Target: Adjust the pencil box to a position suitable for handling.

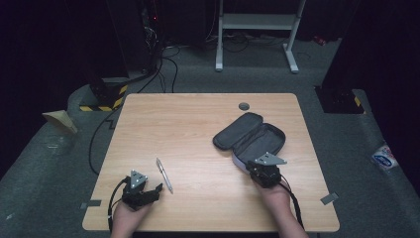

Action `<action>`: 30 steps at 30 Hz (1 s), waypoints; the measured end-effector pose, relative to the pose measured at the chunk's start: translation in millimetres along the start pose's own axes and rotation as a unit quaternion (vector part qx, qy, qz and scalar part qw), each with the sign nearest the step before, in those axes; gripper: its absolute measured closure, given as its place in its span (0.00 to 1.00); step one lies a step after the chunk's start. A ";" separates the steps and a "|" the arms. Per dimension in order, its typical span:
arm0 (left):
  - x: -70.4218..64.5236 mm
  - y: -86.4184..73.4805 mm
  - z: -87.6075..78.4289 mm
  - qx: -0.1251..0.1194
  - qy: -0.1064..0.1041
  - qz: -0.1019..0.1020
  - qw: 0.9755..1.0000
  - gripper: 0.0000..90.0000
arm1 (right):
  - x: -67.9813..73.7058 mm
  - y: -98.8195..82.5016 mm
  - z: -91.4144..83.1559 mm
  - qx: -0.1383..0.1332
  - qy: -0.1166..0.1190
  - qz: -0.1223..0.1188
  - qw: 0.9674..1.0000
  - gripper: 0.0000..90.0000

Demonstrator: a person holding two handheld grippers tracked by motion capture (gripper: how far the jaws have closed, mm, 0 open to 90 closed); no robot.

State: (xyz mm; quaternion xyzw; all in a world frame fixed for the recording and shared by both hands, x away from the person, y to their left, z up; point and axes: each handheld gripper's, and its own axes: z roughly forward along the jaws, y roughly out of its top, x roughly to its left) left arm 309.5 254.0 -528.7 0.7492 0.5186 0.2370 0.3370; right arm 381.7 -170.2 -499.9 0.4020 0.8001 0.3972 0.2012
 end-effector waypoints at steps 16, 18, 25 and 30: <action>-0.9 0.1 0.2 0.000 -0.020 0.015 1.000 0.30 | 54.7 1.2 3.5 -0.010 0.045 -0.032 0.998 0.92; -1.0 0.0 0.2 0.000 -0.020 0.015 1.000 0.30 | 62.5 2.8 4.8 -0.012 0.052 -0.038 0.998 0.92; -2.9 -2.7 -2.8 -0.001 -0.021 0.019 1.000 0.31 | 86.8 9.2 14.8 -0.011 0.072 -0.063 0.995 0.93; -4.6 -6.4 -7.0 -0.002 -0.021 0.019 1.000 0.32 | 95.5 13.4 18.3 -0.013 0.081 -0.070 0.994 0.87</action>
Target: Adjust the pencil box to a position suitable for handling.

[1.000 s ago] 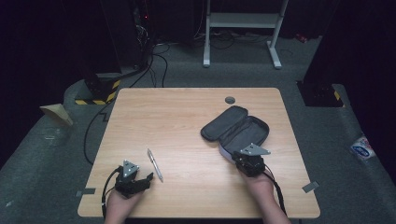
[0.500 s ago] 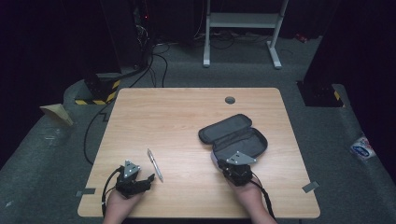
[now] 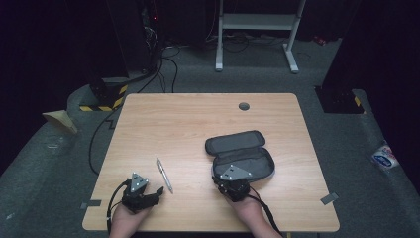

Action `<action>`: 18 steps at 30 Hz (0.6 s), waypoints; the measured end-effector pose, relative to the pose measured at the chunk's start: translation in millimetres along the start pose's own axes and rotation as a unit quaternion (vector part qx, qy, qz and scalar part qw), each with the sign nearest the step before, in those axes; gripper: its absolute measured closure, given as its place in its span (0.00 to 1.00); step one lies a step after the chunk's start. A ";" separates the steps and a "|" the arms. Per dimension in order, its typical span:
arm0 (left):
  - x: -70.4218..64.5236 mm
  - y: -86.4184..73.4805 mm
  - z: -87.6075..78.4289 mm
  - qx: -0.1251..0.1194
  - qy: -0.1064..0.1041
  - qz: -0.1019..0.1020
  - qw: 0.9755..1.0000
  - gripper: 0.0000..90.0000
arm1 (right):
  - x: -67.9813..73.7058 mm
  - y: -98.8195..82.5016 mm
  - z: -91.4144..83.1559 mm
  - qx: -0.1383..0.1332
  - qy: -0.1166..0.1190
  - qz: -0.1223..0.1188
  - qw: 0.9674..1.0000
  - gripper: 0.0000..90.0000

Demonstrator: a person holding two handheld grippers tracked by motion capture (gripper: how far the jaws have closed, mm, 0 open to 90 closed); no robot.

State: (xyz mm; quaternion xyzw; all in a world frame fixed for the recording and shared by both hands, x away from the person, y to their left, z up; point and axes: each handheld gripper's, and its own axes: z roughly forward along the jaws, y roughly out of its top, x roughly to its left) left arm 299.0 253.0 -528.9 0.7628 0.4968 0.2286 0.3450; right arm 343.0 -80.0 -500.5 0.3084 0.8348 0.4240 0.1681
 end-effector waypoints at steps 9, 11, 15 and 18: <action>-0.8 -1.4 -1.8 0.001 -0.001 -0.001 1.000 0.31 | -29.7 5.1 -32.2 -0.040 -0.029 0.024 0.998 0.74; -0.3 -1.4 -2.3 0.000 -0.002 0.001 1.000 0.33 | -44.6 2.4 -42.6 -0.048 -0.050 0.036 0.997 0.73; 0.3 -1.1 -2.0 -0.005 -0.002 0.001 1.000 0.41 | -72.5 -6.1 -61.4 -0.052 -0.105 0.061 0.991 0.71; 0.6 -0.8 -1.6 -0.006 -0.002 0.003 1.000 0.42 | -91.0 -14.1 -73.5 -0.049 -0.147 0.080 0.985 0.68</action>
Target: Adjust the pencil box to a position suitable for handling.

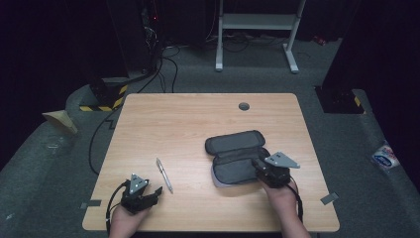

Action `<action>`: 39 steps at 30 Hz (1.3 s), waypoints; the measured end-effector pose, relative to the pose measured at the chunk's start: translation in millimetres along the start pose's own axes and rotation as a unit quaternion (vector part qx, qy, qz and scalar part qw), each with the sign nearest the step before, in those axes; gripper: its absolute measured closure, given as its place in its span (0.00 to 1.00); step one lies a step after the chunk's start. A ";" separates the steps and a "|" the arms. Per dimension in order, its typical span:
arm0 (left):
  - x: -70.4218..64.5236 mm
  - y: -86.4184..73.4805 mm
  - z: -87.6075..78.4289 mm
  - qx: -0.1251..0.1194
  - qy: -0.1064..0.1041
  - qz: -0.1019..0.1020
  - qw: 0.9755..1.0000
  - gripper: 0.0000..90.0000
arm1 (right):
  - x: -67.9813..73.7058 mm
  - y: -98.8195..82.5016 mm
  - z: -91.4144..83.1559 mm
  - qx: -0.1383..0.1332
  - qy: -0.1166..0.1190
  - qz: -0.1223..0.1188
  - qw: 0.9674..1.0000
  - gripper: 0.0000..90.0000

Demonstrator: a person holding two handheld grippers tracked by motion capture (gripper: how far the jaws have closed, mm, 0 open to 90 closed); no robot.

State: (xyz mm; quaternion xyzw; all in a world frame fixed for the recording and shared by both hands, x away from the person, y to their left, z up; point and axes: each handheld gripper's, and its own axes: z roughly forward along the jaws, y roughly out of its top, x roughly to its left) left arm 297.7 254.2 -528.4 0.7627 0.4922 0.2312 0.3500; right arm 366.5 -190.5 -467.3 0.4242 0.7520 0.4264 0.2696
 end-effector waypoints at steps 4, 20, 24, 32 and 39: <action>-0.5 1.3 -3.4 0.002 -0.001 0.001 1.000 0.53 | -26.6 -8.7 -5.5 -0.001 -0.038 0.032 0.999 0.62; -34.2 28.7 -5.5 -0.050 -0.050 -0.006 0.998 0.72 | -39.0 -36.8 4.9 0.042 -0.026 0.074 0.996 0.91; -54.6 43.5 2.8 -0.048 -0.073 -0.009 0.996 0.72 | -31.0 -36.9 5.5 0.041 -0.014 0.075 0.996 0.90; -78.7 64.8 34.0 -0.036 -0.068 -0.028 0.997 0.70 | -19.2 -37.2 7.9 0.035 0.001 0.066 0.997 0.90; -80.1 62.8 33.5 -0.032 -0.065 -0.032 0.997 0.70 | -4.6 -35.0 10.6 0.030 0.023 0.047 0.998 0.91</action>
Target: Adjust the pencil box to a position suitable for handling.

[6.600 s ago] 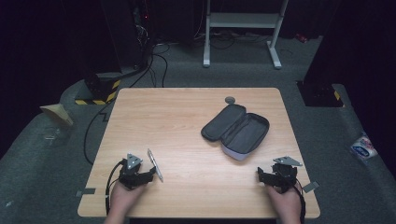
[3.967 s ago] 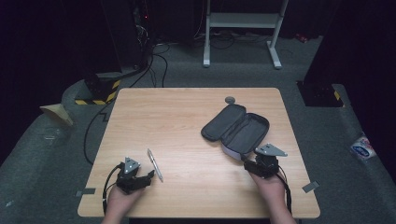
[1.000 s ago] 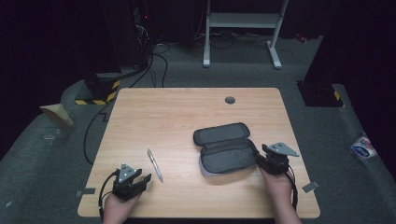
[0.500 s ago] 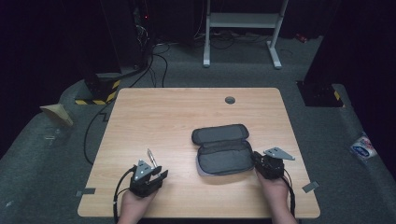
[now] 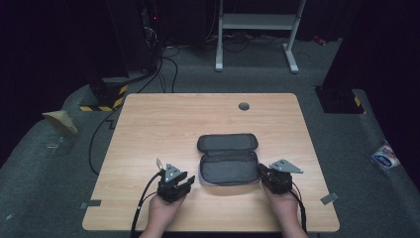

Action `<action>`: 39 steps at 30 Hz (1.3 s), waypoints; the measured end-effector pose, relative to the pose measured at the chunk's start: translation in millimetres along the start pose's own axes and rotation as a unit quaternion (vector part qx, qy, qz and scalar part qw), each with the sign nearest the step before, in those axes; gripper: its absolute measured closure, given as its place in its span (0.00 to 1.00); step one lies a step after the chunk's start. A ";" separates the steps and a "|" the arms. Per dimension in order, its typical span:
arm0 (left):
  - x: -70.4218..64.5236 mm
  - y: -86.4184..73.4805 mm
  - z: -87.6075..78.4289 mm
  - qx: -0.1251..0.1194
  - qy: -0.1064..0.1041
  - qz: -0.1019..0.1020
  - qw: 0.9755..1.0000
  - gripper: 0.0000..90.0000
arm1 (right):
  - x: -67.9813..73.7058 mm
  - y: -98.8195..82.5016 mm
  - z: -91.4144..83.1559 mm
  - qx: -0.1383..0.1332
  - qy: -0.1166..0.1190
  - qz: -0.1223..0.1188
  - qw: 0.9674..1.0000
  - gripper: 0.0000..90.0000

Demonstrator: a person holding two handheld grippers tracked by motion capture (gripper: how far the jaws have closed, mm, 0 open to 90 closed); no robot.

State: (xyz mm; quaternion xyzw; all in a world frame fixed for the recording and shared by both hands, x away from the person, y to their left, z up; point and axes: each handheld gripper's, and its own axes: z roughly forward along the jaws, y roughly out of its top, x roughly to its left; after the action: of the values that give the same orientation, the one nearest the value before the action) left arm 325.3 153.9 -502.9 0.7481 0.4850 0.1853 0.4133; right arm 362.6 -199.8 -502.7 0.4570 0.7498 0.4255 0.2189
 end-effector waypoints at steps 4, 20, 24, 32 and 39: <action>4.7 -2.8 -0.1 0.004 0.005 0.000 1.000 0.70 | 11.0 1.2 3.8 -0.003 0.023 0.010 1.000 0.91; 11.0 -11.2 -4.8 0.011 0.006 -0.005 1.000 0.68 | 36.6 3.1 16.4 -0.003 0.036 -0.041 0.999 0.87; 8.8 -12.1 -4.7 0.011 0.002 -0.004 1.000 0.69 | 33.9 3.6 19.0 -0.003 0.035 -0.035 0.999 0.87; 6.4 -12.6 -4.6 0.013 0.001 0.001 1.000 0.69 | 31.3 4.1 22.0 -0.005 0.031 -0.035 0.999 0.86; 7.6 -12.9 -5.3 0.010 0.002 0.001 1.000 0.69 | 32.9 3.8 20.4 -0.003 0.031 -0.040 0.999 0.85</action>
State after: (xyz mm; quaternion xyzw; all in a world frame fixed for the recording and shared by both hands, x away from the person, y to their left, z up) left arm 317.9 165.4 -511.0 0.7523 0.4868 0.1822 0.4048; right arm 363.1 -161.4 -508.6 0.4130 0.7726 0.4325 0.2135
